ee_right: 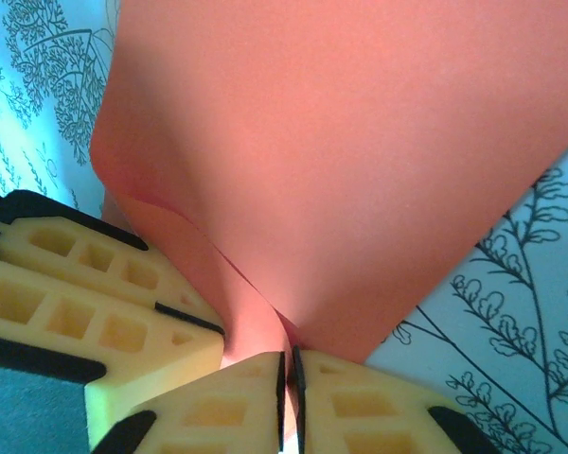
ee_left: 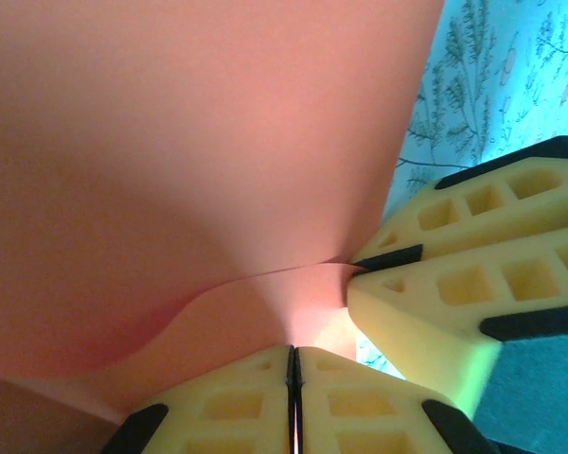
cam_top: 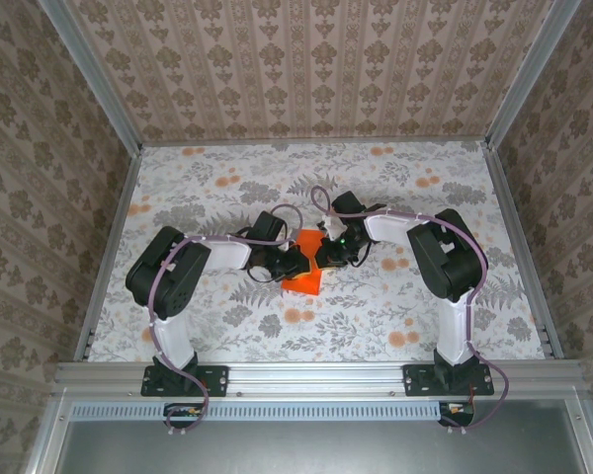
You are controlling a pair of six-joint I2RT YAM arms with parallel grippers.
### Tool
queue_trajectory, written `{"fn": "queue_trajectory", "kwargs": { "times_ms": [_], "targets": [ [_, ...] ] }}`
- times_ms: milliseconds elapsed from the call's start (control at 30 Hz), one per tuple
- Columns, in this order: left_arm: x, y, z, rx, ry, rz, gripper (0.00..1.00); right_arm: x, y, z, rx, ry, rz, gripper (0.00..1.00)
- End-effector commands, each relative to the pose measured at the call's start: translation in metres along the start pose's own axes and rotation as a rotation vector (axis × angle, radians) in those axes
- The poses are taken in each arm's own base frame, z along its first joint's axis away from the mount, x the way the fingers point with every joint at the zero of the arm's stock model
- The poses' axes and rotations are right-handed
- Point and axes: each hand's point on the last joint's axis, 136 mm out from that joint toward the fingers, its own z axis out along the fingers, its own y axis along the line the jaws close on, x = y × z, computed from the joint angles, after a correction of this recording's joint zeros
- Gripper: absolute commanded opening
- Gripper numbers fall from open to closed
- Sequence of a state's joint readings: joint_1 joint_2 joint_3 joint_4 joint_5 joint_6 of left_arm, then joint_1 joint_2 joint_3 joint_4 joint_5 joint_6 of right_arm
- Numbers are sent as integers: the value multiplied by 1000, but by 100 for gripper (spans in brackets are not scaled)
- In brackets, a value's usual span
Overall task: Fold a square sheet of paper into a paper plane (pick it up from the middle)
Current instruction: Fold the triangle a second time at the center of the table.
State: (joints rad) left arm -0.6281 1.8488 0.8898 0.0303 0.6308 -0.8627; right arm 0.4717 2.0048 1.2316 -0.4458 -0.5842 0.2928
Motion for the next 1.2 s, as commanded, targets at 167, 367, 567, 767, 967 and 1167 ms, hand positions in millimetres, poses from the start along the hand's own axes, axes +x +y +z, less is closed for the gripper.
{"fn": "queue_trajectory", "kwargs": {
  "times_ms": [167, 367, 567, 767, 967, 1167],
  "targets": [
    [12, 26, 5, -79, 19, -70, 10, -10, 4, -33, 51, -91, 42, 25],
    [13, 26, 6, -80, 20, -69, 10, -1, 12, -33, 10, -100, 60, 21],
    [13, 26, 5, -81, 17, -66, 9, 3, 22, -19, -15, -59, 51, 14],
    [12, 25, 4, -81, 15, -64, 9, 3, 18, -4, -5, -26, 61, 11],
    [9, 18, 1, -65, 8, -50, 9, 8, 3, 6, 47, 7, 61, 10],
    [-6, -7, -19, -38, -69, 9, 10, 18, -16, 9, 130, 38, 44, 9]
  ]
}}
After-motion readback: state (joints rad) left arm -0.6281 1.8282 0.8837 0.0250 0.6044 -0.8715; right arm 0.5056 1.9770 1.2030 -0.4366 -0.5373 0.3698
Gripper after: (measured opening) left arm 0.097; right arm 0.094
